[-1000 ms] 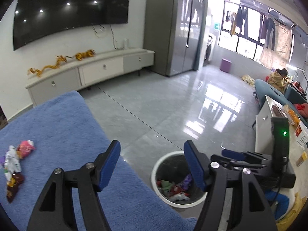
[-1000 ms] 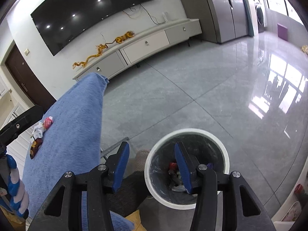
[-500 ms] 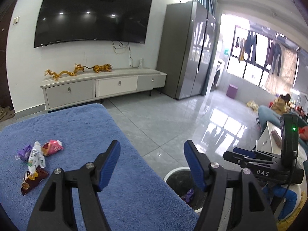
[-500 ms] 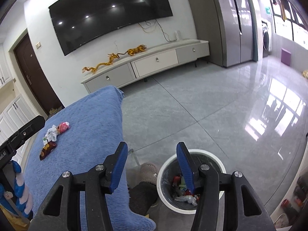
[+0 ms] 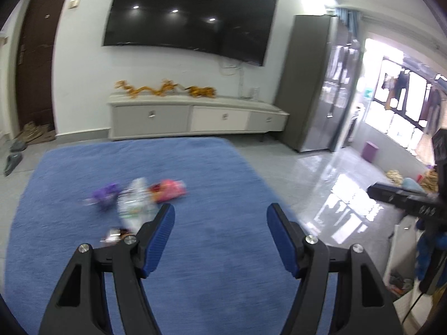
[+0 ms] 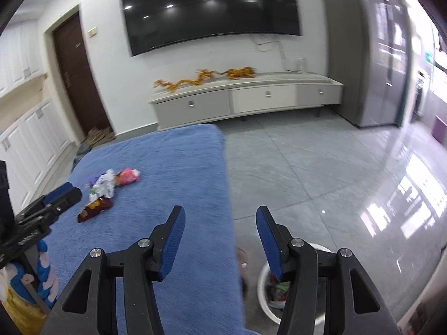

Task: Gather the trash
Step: 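Move both tools to the rug and close the left tool on the brown chip bag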

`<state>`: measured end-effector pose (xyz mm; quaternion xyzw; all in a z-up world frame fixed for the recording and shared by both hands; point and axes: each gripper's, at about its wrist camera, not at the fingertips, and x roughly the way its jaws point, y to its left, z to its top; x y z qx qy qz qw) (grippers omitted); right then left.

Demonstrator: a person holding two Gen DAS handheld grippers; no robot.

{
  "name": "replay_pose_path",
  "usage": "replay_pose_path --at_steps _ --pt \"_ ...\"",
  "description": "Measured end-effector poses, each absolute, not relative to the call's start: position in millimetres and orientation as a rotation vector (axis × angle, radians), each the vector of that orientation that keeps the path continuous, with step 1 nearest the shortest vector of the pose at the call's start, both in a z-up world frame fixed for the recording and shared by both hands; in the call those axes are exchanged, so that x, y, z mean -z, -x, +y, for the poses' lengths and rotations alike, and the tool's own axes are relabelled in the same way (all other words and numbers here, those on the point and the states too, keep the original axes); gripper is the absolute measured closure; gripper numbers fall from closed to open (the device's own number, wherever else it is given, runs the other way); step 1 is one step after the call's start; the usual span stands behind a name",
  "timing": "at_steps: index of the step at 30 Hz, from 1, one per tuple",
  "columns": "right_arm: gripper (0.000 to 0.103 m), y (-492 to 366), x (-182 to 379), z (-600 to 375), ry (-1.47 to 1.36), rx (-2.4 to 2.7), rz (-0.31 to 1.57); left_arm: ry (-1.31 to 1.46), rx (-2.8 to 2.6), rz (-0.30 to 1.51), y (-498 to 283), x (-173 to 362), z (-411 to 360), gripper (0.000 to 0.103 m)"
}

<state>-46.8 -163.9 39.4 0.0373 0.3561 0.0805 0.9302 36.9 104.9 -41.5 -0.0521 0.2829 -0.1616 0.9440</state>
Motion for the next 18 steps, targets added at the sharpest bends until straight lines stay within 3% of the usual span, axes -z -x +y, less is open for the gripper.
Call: replay_pose_path --at_steps 5,12,18 --pt "0.051 9 -28 -105 -0.004 -0.290 0.758 0.030 0.227 0.663 -58 78 160 0.029" --pt "0.049 -44 1 -35 0.083 -0.424 0.810 0.010 0.267 0.774 -86 116 185 0.029" --pt "0.041 -88 35 6 0.139 -0.521 0.858 0.006 0.273 0.822 -109 137 184 0.029"
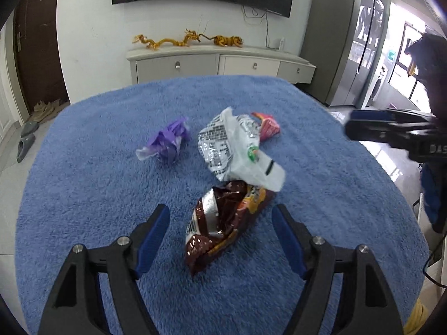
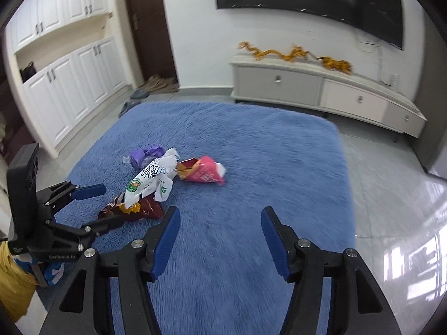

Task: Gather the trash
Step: 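Move both tools to the rug and close the left tool on the brown chip bag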

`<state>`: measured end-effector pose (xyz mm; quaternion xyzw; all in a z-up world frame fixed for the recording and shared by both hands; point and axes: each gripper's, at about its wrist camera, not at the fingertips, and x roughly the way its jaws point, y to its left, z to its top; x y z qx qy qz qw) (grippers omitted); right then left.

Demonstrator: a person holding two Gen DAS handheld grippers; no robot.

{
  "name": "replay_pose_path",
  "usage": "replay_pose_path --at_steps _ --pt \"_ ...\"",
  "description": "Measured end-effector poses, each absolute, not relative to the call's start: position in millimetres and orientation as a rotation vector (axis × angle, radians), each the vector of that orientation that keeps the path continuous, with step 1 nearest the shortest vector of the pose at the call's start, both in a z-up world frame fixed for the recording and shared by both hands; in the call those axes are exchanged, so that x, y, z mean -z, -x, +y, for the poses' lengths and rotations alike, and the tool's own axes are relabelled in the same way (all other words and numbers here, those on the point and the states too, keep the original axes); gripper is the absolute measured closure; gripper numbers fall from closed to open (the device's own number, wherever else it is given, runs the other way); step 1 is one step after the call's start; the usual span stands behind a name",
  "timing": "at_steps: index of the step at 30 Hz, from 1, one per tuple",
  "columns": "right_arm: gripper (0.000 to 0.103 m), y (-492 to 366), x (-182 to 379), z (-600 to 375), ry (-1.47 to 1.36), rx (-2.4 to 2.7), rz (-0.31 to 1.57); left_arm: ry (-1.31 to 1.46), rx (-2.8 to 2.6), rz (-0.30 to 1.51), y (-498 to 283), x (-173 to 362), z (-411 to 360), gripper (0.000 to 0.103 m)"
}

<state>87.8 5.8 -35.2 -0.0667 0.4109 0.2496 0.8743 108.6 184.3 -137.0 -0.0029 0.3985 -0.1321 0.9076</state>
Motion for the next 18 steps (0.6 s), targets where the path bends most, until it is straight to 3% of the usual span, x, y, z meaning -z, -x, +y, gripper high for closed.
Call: replay_pose_path --at_steps 18 --pt "0.034 -164 94 76 0.425 -0.816 0.821 0.136 0.327 0.863 -127 148 198 0.029"
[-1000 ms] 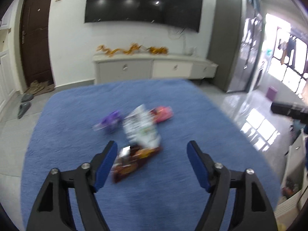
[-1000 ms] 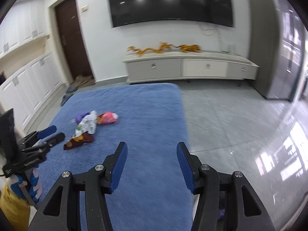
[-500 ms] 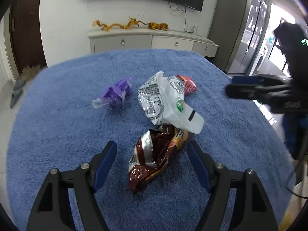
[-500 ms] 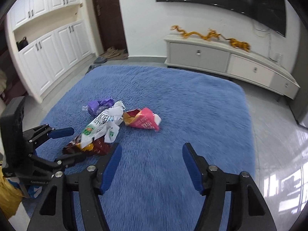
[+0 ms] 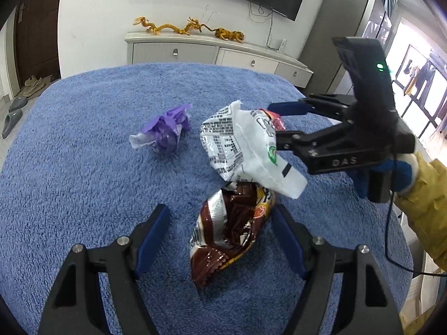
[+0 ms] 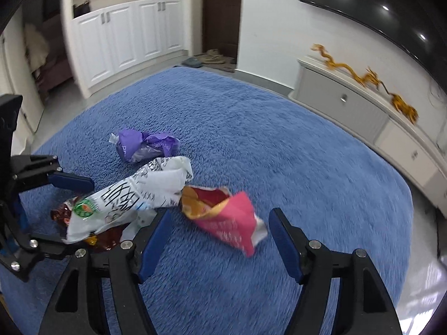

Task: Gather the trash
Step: 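Move both tools to the rug and close the left tool on the brown chip bag, then lift the brown chip bag with the left tool while the right tool grasps the pink wrapper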

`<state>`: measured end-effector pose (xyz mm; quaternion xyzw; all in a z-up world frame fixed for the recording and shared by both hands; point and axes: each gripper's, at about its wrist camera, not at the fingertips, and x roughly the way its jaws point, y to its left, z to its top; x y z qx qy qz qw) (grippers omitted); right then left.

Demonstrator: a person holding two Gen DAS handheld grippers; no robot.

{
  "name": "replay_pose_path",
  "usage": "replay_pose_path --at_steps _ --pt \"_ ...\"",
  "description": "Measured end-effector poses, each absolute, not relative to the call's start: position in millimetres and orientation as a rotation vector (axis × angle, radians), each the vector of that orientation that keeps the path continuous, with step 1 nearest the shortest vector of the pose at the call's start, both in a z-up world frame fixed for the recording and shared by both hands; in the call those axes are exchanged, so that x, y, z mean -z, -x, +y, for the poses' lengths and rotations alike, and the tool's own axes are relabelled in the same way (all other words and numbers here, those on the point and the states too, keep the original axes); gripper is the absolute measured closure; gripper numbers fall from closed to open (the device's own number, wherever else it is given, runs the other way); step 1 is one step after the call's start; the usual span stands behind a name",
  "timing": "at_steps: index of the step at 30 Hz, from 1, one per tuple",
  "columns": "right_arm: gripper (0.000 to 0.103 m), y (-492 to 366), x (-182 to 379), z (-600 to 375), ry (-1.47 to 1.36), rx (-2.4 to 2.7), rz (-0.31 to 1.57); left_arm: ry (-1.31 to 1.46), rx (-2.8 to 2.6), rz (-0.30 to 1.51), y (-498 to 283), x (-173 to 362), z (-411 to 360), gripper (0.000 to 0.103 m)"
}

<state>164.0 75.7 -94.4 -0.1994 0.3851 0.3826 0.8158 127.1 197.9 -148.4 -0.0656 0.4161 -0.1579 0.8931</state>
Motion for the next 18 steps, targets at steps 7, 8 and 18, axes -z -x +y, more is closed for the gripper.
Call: replay_pose_path --at_steps 7,8,18 --pt "0.046 -174 107 88 0.470 -0.900 0.832 0.138 0.331 0.862 -129 148 199 0.030" --pt "0.049 -172 108 88 0.472 -0.903 0.827 0.140 0.331 0.862 -129 148 199 0.031" --pt "0.064 -138 102 50 0.415 -0.803 0.862 0.110 0.359 0.852 -125 145 192 0.063"
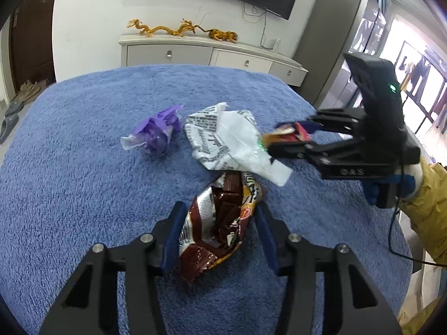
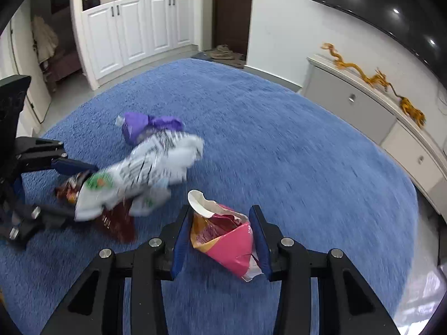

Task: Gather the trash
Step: 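Lift the brown chip bag with the left tool while the right tool grasps the pink wrapper, then carry both bags over the trash bin and open both tools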

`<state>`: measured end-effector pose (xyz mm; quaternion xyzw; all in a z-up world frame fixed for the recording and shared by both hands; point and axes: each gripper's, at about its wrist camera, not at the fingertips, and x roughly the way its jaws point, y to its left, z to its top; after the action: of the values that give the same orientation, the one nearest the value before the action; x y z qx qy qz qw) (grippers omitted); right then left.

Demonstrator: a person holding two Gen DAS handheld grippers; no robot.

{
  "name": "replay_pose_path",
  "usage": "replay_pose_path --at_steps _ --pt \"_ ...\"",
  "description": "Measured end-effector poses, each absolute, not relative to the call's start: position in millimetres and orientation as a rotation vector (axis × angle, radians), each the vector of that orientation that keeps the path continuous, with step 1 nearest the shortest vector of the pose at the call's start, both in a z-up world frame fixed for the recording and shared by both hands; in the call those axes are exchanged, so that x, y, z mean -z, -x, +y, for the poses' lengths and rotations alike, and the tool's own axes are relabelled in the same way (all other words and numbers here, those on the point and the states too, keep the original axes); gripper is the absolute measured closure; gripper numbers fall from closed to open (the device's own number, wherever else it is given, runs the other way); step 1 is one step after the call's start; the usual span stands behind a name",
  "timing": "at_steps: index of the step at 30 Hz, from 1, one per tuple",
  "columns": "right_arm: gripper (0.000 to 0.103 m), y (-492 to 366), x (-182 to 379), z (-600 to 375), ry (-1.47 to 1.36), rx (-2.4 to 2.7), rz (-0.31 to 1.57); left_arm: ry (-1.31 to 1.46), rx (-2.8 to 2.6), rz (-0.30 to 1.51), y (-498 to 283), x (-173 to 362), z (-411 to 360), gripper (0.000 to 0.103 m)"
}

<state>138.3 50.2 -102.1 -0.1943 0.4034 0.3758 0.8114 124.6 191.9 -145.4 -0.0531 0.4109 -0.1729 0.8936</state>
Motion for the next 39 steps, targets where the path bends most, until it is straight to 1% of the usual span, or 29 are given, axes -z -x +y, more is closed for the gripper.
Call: replay_pose_path --at_steps 1,3,11,25,32,37,39 --pt "0.064 -134 101 44 0.407 -0.788 0.868 0.102 0.374 0.855 -123 145 189 0.068" --pt "0.064 -122 98 31 0.383 -0.758 0.881 0.081 0.375 0.854 -120 143 183 0.073" --pt "0.064 -70 70 -13 0.289 -0.678 0.887 0.106 0.399 0.859 -79 135 165 0.081" --pt "0.064 15 5 -78 0.115 -0.573 0.747 0.020 0.448 0.730 4 66 122 0.082" --pt "0.064 46 -13 -144 0.018 -0.454 0.677 -0.035 0.501 0.712 5 43 77 0.082" --pt "0.064 62 -8 -203 -0.074 -0.349 0.657 -0.087 0.574 0.714 -3 34 24 0.082" --pt "0.064 66 -1 -227 -0.111 -0.307 0.659 -0.119 0.621 0.724 -8 33 -9 0.082"
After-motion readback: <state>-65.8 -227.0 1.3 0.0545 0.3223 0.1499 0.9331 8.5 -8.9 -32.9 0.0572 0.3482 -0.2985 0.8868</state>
